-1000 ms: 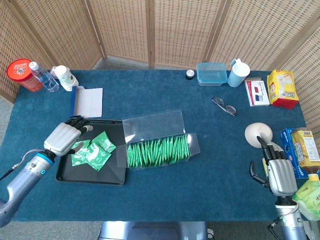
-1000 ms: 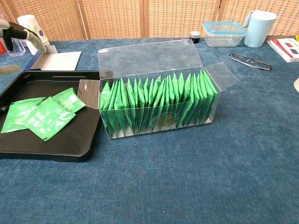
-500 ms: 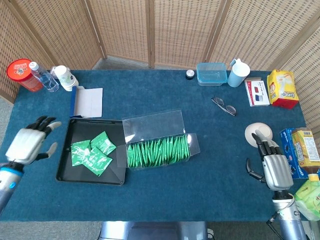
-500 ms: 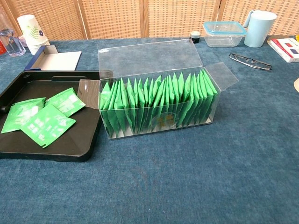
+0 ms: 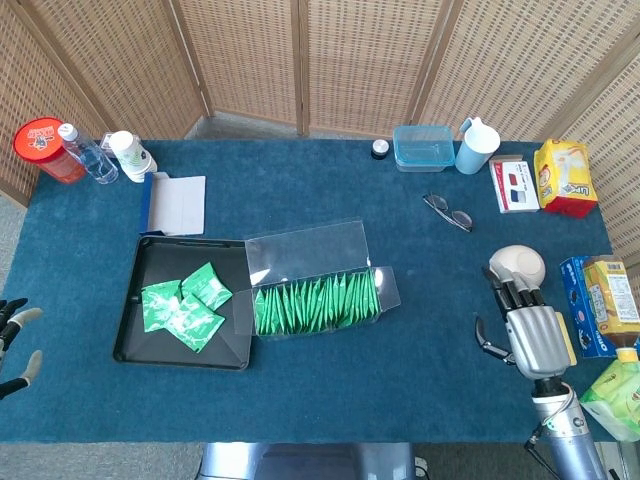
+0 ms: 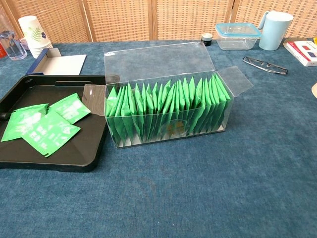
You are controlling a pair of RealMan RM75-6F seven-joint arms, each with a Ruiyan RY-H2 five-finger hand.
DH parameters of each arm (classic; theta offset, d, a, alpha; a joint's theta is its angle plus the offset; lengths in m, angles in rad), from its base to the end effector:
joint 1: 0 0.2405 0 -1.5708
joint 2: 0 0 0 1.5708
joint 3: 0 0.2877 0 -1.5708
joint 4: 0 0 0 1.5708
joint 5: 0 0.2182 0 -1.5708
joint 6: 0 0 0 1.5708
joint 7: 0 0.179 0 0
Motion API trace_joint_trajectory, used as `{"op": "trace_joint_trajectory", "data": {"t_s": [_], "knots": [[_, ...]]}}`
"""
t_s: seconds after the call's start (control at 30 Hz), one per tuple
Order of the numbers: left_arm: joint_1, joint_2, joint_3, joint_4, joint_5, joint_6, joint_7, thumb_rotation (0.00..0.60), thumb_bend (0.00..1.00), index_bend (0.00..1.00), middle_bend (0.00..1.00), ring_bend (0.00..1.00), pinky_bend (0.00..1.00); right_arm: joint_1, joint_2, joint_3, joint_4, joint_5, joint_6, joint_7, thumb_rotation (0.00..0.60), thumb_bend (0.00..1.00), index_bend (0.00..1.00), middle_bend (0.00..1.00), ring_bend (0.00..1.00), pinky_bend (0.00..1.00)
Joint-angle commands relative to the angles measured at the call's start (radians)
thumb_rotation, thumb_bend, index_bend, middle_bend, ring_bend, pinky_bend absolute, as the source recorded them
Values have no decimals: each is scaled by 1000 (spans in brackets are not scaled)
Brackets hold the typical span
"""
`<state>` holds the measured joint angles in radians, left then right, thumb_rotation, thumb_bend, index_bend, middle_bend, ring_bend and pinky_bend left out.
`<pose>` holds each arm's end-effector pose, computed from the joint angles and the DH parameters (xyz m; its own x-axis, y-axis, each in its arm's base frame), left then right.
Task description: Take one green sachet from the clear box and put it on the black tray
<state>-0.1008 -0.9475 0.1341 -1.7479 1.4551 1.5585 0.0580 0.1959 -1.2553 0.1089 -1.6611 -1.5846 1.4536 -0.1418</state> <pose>-0.3435 0.1822 0.2008 0.4876 0.1029 0.8670 0.8687 0.0420 -0.4935 -0.2726 -0.2606 0.1158 0.3550 0.0651 0.9326 -0.9098 -0.2055 0.3606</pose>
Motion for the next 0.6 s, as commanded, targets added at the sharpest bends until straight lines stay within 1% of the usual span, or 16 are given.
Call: {"op": "trace_joint_trajectory", "data": {"t_s": [0.03, 0.2, 0.6], "knots": [[21, -18, -12, 20, 29, 41, -9, 514, 423, 214, 132, 87, 276, 0, -1, -3, -2, -7, 6, -4, 244, 583, 0, 82, 128, 166], [45, -47, -45, 44, 79, 110, -14, 515, 423, 214, 132, 87, 276, -7, 4, -11, -6, -16, 21, 4, 245, 583, 0, 82, 128, 166], [42, -54, -78, 29, 80, 63, 8, 516, 422, 216, 132, 87, 276, -12, 5, -16, -7, -8, 28, 20, 246, 582, 0, 82, 128, 166]]}}
